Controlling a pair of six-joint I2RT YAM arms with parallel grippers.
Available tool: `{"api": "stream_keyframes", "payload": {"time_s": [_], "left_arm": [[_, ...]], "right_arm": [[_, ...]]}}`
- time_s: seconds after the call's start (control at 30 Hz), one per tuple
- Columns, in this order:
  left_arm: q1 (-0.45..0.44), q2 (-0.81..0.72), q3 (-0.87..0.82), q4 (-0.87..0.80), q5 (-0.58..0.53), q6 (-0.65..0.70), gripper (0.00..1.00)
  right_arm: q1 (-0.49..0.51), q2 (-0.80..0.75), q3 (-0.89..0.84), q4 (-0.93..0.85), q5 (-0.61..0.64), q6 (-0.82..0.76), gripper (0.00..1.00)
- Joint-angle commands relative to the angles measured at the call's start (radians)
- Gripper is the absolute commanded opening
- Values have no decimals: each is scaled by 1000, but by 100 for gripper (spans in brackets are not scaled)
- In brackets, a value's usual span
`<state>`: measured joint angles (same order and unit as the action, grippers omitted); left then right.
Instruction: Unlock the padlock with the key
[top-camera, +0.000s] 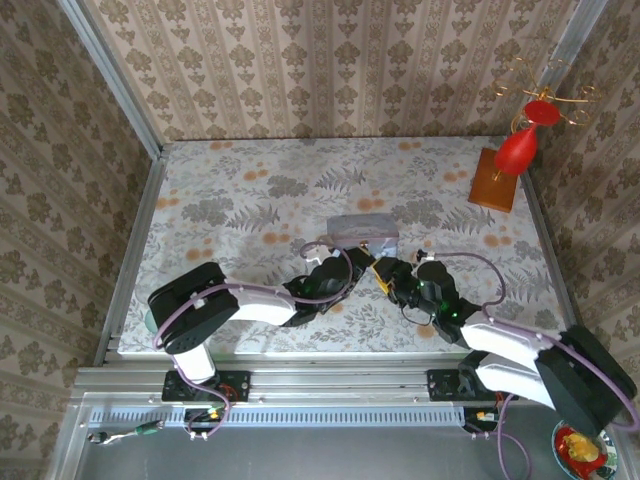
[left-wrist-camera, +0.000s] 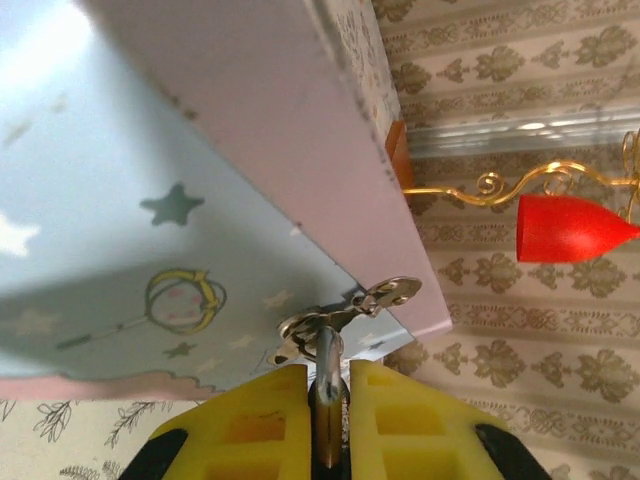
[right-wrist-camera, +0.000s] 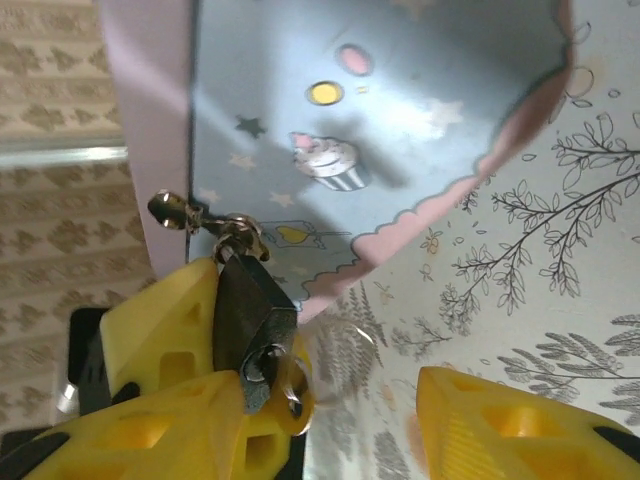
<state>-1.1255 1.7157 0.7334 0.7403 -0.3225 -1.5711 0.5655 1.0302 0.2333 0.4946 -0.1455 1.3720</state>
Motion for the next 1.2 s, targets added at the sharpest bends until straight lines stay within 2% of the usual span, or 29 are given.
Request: {"api": "stream_keyframes", "payload": {"time_s": [0.0,0.2,0.33,0.43,0.6,0.77,0.93,1.17], "left_arm": [[16,-4,-12,-30,91,50,0],[40,20,-19,-57,91,79,0],[57,17,-49,-55,102,75,0],[65,0,-63,-69,105,83,0],[67,-14,-76,-74,109,83,0],[66,-25,-91,-67,123,71,0],[69,-39,-101,-73,129,75,0],[73,-21,-101,-46,154,66,0]], "right_arm": [[0,-76,72,-203,-69,-246,52],[12,-134,65,-319,-80,-520,45],[63,-197,76,-438,61,-741,39],[123,-212,53,-399,167,-872,34],[261,-81,49,-231,305,-1077,34],[289,76,70,-85,337,-1203,37],[289,146,92,-43,376,-1290,38],[284,219,101,-1,304,-1331,44]]}}
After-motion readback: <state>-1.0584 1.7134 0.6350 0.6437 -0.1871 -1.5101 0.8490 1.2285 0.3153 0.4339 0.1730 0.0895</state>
